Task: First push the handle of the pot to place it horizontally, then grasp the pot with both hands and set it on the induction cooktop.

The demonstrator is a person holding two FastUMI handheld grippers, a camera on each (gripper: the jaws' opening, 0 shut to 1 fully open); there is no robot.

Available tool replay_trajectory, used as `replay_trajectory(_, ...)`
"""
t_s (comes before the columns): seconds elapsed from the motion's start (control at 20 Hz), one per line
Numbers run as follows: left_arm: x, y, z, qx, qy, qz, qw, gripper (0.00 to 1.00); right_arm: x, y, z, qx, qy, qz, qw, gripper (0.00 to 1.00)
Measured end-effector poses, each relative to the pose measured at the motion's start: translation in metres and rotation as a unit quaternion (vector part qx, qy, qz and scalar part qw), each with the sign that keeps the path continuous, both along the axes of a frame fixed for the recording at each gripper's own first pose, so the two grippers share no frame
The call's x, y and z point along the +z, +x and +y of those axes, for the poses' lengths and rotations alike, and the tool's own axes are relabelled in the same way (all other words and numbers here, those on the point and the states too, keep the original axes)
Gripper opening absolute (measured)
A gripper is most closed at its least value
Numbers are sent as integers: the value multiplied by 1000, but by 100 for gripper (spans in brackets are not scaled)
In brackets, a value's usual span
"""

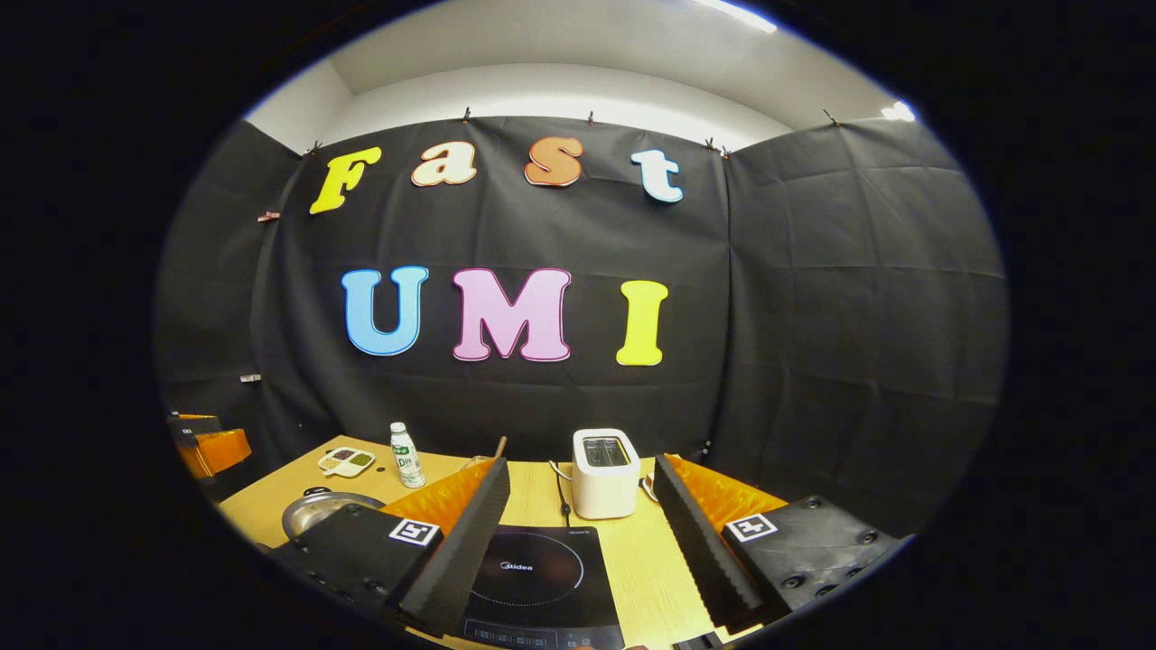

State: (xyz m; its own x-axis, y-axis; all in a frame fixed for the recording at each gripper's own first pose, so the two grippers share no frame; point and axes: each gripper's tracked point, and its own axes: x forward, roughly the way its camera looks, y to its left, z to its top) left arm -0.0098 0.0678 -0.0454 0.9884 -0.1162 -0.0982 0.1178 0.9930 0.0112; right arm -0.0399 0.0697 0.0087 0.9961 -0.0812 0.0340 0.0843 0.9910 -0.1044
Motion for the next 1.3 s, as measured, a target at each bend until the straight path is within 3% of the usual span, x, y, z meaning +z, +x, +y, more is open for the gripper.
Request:
replay_trajectory(0.45,-45,-9,55,-1,-13,42,999,95,-31,-29,34,-14,0,47,999,98)
replay_trajectory(0.7,-77,-20,58,-47,3,101,994,88,-26,-28,45,-8,-7,30,999,98)
replay_trajectory(0.8,-86,-22,56,-60,22,119,991,81,-30,-21,46,-4,1,30,1000,98)
replay_trajectory(0.85,-90,-24,51,-67,27,129,989,67,-33,-16,45,-3,3,34,999,98)
replay_trajectory(1.05,-124,-25,34,-83,40,180,979,47,-41,4,34,5,25,41,999,98)
replay_trajectory(1.1,-135,-26,35,-80,46,199,976,46,-45,11,31,5,31,48,998,98)
replay_trajectory(1.25,-158,-25,32,-75,64,236,967,20,-49,22,24,13,38,57,998,98)
replay_trajectory(1.3,-167,-25,30,-76,63,251,963,18,-51,25,21,15,39,59,997,98)
